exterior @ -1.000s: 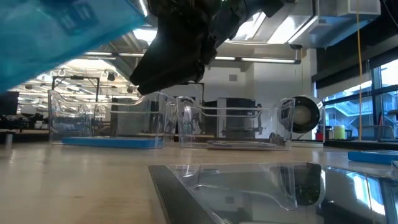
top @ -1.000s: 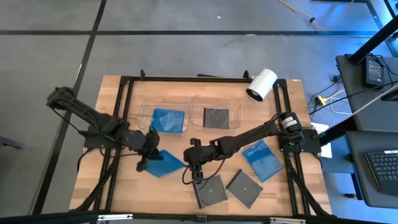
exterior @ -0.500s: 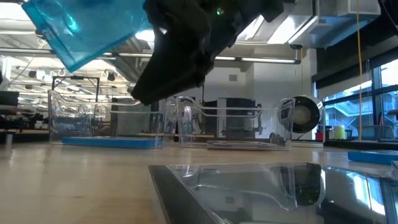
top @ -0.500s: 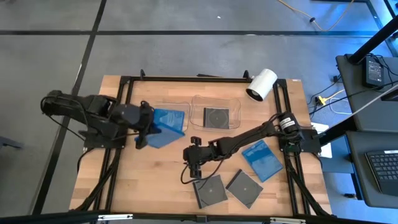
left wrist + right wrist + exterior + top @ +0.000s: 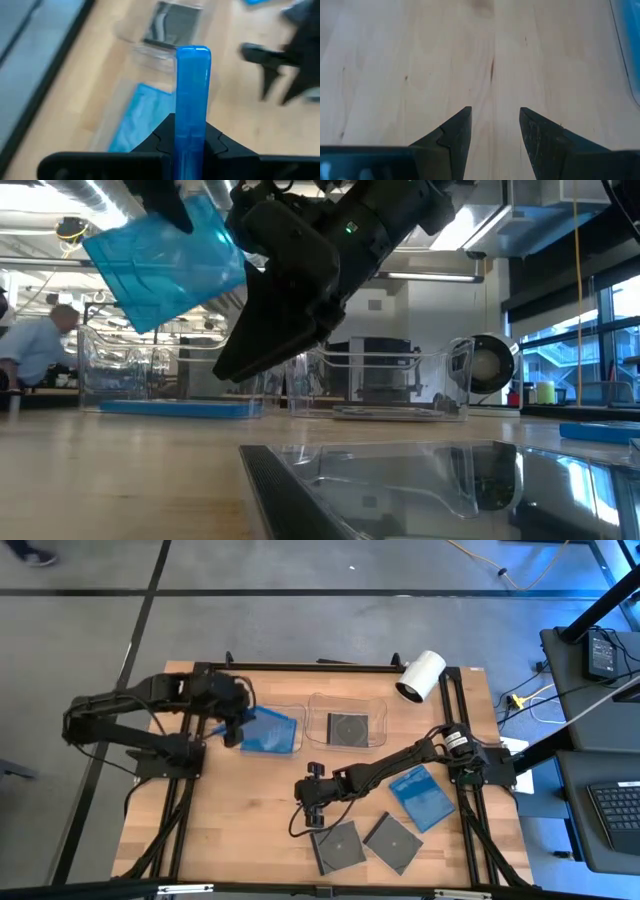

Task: Pick & place jewel cases by type
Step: Put the left blue CD case into the left transparent bin

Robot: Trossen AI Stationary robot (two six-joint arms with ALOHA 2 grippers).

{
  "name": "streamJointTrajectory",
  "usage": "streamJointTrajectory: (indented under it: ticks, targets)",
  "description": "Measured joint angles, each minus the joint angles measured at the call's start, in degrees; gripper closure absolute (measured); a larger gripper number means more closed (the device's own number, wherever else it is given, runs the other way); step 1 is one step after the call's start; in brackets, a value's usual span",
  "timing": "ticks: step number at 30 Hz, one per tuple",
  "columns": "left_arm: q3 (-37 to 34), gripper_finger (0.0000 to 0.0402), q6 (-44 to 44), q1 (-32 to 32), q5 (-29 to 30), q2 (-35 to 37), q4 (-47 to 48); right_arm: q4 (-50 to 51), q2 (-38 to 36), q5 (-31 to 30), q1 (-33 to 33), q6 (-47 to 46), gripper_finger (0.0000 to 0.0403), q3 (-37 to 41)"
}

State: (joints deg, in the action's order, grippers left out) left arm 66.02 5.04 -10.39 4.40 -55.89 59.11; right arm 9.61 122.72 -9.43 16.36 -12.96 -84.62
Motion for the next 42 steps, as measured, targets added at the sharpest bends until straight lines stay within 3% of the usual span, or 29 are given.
streamJointTrajectory:
  ticks: [12,17,22,26,32,42]
  targets:
    - [0.26,0.0374,-15.19,-15.94,0.89,-9.43,0.07,-1.29,0.0,-0.15,-0.34,-0.03,0.0233,0.0]
    - [5.67,0.0374,-19.1,-19.6,-1.81,-16.61,3.81,-1.73,0.0,-0.15,-0.99,-1.28,0.0233,0.0]
    - [14.14,0.0374,-23.89,-21.36,-3.42,-24.35,14.1,-1.68,0.0,-0.15,-1.22,-1.76,0.0233,0.0]
    - [17.7,0.0374,-26.44,-21.32,-10.82,-28.73,17.07,-1.66,0.0,-0.15,-1.25,-1.57,0.0233,0.0]
    - [18.32,0.0373,-30.45,-19.91,-13.85,-32.75,16.72,-0.79,0.0,-0.15,-1.36,-0.91,0.0233,0.0]
    - [17.77,0.0373,-29.96,-18.88,-19.67,-41.22,18.85,0.94,-0.01,-0.11,-1.36,-0.91,0.0233,0.0]
